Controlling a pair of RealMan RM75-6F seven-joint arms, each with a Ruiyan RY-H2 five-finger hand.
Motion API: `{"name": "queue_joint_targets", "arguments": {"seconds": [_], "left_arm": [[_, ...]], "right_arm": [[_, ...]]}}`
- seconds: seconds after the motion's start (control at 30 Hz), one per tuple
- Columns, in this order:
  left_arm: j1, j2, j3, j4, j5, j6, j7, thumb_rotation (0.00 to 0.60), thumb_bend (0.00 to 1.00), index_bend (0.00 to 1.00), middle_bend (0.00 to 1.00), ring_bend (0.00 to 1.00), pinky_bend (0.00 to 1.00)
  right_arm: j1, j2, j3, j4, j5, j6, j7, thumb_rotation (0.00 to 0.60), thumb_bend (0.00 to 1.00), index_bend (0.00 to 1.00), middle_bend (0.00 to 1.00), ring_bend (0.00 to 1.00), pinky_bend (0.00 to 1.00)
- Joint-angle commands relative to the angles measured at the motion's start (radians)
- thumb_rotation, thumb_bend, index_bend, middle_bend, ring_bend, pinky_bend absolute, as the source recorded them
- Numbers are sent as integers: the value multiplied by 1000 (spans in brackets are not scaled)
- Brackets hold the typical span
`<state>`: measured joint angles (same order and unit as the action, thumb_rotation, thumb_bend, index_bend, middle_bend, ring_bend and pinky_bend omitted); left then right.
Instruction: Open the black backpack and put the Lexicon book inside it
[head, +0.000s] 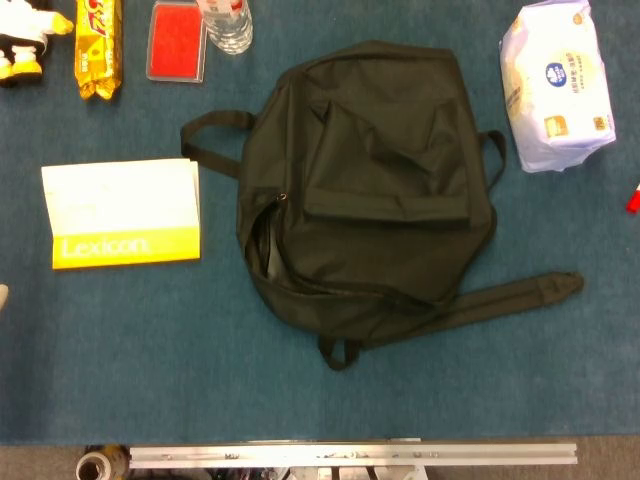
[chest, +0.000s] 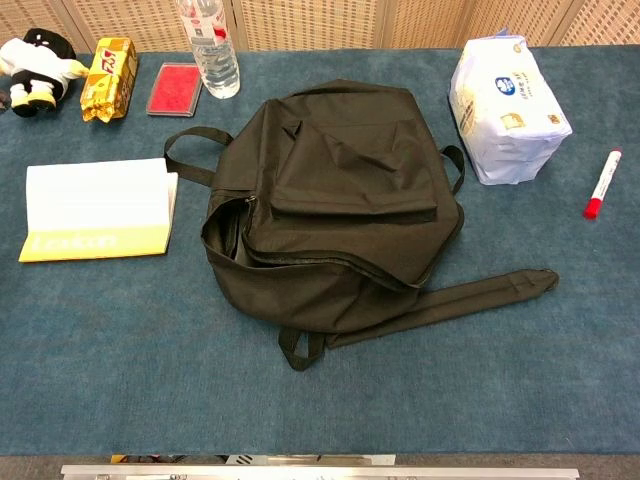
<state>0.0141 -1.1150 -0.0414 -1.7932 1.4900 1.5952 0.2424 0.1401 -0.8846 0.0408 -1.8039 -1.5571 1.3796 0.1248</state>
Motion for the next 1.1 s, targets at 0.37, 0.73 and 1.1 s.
{"name": "queue_joint_targets", "arguments": {"seconds": [0.37, 0.73, 1.1], "left_arm": [[8, 4, 1, 5, 1, 11, -14, 600, 141, 215, 196, 122, 149], [7, 6, 1, 3, 2, 7, -21, 600, 140, 215, 196, 122, 149], [-40, 1, -1, 30, -15, -78, -6, 600, 141, 215, 196, 122, 149]], "right_arm": [[20, 21, -6, -26, -25, -24, 14, 600, 85, 229, 284, 125, 265], [45, 32, -16, -48, -46, -59, -1, 600, 84, 229, 284, 125, 265], [91, 23, -4, -65, -34, -115, -15, 600, 84, 229, 284, 125, 265]]}}
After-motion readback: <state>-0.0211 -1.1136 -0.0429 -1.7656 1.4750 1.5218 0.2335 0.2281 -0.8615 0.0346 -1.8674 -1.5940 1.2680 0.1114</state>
